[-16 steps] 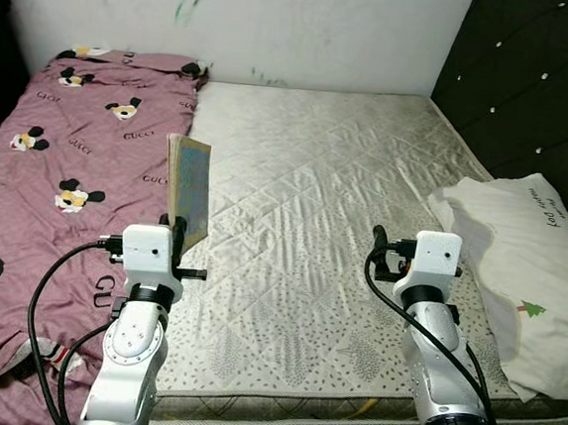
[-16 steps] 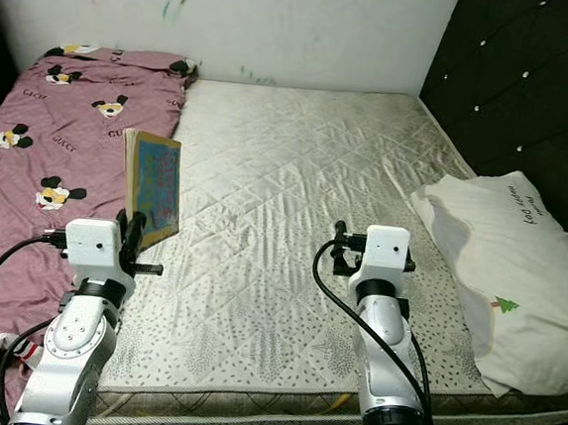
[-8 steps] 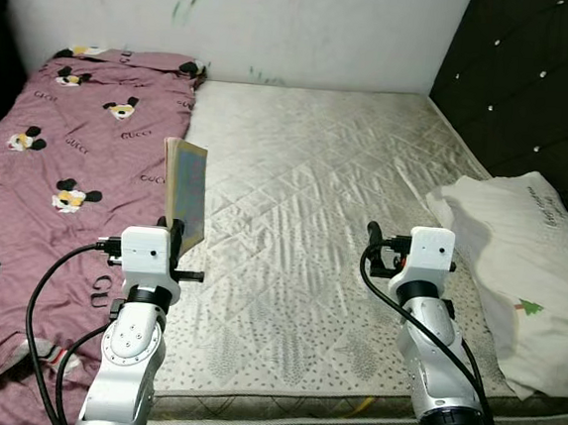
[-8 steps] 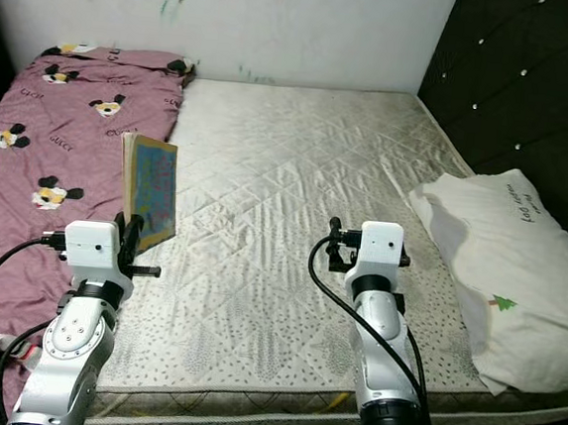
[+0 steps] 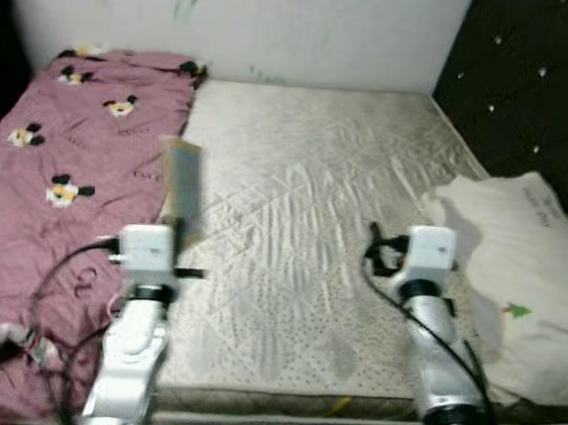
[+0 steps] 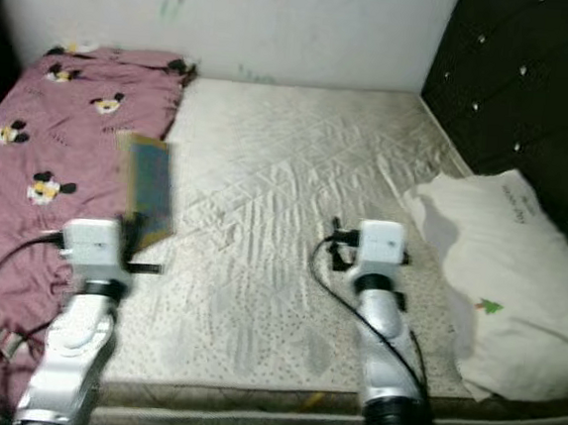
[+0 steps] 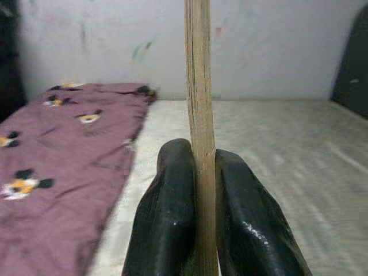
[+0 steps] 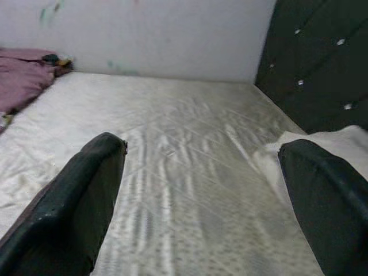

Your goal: Clean up the room

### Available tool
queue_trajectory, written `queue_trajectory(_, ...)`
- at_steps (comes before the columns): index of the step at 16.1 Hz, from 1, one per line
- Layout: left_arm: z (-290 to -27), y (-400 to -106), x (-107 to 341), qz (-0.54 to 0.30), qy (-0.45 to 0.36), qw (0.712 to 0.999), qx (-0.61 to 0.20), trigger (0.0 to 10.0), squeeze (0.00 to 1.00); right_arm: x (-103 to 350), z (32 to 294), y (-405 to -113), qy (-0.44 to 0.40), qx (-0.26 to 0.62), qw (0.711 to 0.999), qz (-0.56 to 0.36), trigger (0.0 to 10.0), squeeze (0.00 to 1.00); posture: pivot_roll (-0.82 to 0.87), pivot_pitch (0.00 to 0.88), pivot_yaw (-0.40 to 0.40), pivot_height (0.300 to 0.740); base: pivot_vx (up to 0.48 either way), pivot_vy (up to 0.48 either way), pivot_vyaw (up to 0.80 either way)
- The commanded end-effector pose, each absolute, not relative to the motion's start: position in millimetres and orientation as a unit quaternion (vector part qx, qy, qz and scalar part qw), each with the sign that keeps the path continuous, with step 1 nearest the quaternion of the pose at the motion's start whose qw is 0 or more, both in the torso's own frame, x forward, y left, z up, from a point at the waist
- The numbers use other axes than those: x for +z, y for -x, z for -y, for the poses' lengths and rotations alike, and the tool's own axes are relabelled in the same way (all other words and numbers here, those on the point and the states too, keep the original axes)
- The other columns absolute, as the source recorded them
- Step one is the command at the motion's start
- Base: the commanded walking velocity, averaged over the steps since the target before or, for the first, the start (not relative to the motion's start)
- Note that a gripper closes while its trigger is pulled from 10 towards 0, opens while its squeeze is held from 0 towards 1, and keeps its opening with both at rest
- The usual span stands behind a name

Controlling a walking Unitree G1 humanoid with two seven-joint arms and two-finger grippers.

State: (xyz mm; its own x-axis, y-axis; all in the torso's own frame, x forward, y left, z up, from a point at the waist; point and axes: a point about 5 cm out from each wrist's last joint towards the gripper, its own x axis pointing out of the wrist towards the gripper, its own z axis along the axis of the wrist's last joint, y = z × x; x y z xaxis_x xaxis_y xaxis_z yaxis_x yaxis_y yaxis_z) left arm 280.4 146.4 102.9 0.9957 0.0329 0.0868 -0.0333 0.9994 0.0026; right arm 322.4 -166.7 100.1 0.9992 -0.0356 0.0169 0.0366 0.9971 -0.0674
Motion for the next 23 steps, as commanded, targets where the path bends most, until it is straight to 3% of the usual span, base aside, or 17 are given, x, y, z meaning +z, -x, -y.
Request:
queue_trajectory(1,-152.0,-282.6,111.3,0.066,-0.009,0.997,0.024,10.0,0.00,103.2,160.7,-324.2,0.030,-0.010,0.999,0.015,10.0,0.00,0.02,0.000,-0.017,0.740,0.000,-0.319,0.00)
queue_trajectory(12,-150.9,-285.7,112.7,0.071,-0.011,0.997,0.023,10.0,0.00,104.5,161.0,-327.5,0.033,-0.009,0.999,0.017,10.0,0.00,0.02,0.000,-0.018,0.740,0.000,-0.312,0.00)
queue_trajectory(23,-150.6,-286.1,117.2,0.090,-0.007,0.996,0.005,10.0,0.00,103.6,160.7,-328.8,0.032,-0.009,0.999,0.016,10.0,0.00,0.02,0.000,-0.016,0.740,0.025,0.000,0.00)
